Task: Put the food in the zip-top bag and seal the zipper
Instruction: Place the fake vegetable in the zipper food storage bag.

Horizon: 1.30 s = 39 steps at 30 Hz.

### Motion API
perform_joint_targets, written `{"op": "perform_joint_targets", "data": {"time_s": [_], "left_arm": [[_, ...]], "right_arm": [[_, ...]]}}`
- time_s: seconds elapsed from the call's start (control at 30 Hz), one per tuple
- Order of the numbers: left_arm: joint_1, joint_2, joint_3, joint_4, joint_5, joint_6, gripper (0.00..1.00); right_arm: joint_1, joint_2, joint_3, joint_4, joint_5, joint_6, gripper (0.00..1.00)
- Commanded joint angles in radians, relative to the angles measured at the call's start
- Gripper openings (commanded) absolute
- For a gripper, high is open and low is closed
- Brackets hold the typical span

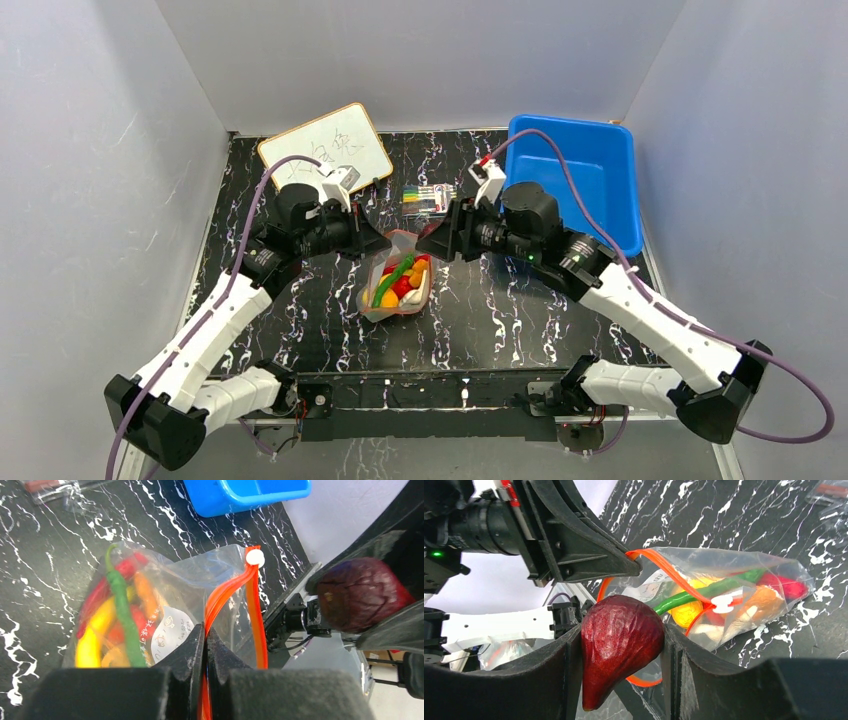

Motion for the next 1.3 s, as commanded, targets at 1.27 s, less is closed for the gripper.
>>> {"op": "perform_joint_targets", "data": {"time_s": [1.27], "left_arm": [[-0.001, -0.028, 0.027, -0.080, 0.316, 0.288, 0.00]], "right_arm": [[0.112, -0.275, -0.008, -0.170, -0.029, -0.872, 0.52]]}}
